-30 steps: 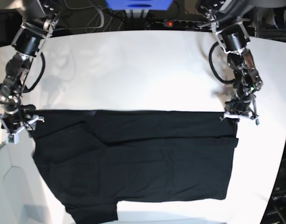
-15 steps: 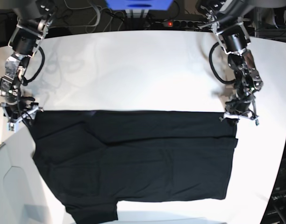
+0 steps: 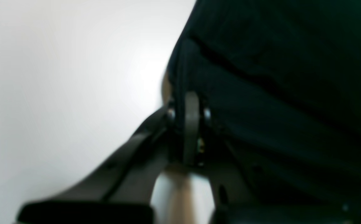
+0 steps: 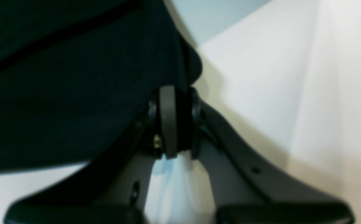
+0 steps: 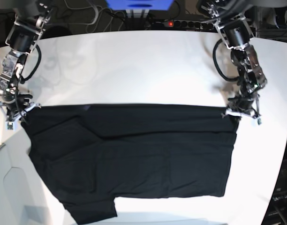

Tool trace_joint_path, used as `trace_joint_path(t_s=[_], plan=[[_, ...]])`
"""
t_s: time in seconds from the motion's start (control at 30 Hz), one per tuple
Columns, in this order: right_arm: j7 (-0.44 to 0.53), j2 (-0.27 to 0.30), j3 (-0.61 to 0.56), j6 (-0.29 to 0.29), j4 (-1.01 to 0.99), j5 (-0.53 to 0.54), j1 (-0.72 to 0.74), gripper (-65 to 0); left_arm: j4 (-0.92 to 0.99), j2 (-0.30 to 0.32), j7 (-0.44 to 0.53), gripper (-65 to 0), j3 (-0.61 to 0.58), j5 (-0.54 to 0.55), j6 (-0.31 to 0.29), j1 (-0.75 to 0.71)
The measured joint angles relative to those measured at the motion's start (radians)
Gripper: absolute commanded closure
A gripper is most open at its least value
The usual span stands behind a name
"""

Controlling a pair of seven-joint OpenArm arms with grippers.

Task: Fold the T-shirt properly
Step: 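Grasp the folded edge and drag the shirt toward the robot with both grippers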

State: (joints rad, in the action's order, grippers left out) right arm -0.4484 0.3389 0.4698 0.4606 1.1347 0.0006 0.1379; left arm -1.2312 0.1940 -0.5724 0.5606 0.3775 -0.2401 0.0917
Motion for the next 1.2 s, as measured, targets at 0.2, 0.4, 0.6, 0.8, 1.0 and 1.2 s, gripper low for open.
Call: trace_joint_path(t_s=[0.2,0.4,0.6,0.8,1.0,1.2], plan=[[0.006,-0.004,-0.006,0.003,0.168,0.006,0.009,0.0,-0.085,0.008,-0.001,0.0,0.0,0.0,0.001,0.051],[-0.003,-0.005,-0.008,0.006,0.179,0.003,0.155,0.0,-0.098,0.008,0.004,0.0,-0.002,-0.006,0.001,0.172],[-0.013,-0.002,-0.07,0.005,0.181,0.002,0.286,0.0,-0.031,0.011,0.013,0.0,-0.005,-0.016,0.009,0.275],[-0.108,0.005,-0.065,0.007,0.184,0.0,0.217,0.0,-0.036,0.014,-0.075,0.0,0.008,-0.003,0.006,0.222],[-0.116,-0.002,-0.049,0.007,0.21,0.006,0.049,0.0,-0.097,0.008,-0.098,0.0,0.048,-0.008,0.003,0.072],[-0.104,-0.041,0.06,0.012,0.338,0.02,-0.113,0.0,-0.19,0.002,-0.095,0.0,0.099,0.013,-0.016,-0.072]])
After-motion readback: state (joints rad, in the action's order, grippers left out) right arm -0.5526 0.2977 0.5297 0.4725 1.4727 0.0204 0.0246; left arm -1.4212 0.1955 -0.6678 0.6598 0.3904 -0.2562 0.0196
